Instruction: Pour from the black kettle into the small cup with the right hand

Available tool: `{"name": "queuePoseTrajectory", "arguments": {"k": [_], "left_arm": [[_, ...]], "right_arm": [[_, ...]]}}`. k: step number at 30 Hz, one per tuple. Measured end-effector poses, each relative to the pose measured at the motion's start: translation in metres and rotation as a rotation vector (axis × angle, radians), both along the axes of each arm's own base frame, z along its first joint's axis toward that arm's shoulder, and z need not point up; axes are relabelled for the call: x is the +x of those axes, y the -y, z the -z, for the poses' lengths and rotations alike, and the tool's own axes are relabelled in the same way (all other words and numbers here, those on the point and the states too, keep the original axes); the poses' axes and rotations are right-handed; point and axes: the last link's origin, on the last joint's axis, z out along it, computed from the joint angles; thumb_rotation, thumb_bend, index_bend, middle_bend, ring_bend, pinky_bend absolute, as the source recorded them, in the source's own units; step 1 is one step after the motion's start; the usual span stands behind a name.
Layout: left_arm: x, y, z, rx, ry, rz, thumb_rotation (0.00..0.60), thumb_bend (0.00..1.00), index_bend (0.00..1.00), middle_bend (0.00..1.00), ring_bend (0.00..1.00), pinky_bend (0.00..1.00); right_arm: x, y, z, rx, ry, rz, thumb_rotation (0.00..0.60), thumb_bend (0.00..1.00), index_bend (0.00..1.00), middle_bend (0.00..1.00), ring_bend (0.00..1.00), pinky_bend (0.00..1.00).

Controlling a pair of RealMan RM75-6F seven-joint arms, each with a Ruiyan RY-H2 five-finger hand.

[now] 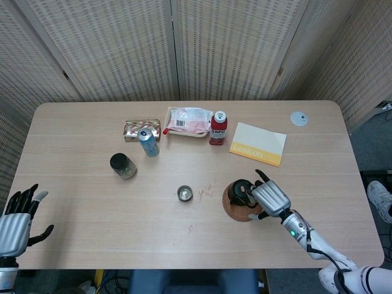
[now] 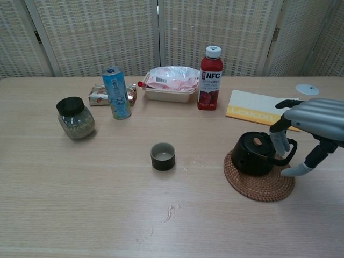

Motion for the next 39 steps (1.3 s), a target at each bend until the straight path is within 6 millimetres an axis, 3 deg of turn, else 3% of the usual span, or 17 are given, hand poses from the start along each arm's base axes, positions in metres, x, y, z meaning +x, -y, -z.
{"name": "queuePoseTrajectory", "arguments": {"k": [10, 39], "left_arm": [[0.0, 0.0, 0.0, 0.001, 0.001, 0.001, 0.6, 0.24, 0.15, 0.01, 0.07, 0.02], [-0.003, -0.001, 0.004, -0.001, 0.004, -0.008, 0.6, 0.24, 0.15, 0.01, 0.07, 0.02]], "right_arm": [[0.002, 0.0, 0.002, -0.004, 0.003, 0.007, 0.394, 0.0, 0.54, 0.52, 0.43, 0.0], [-0.002, -0.004, 0.012, 0.061, -0.085, -0.026, 0.394, 0.0, 0.54, 0.53, 0.43, 0.0]]}}
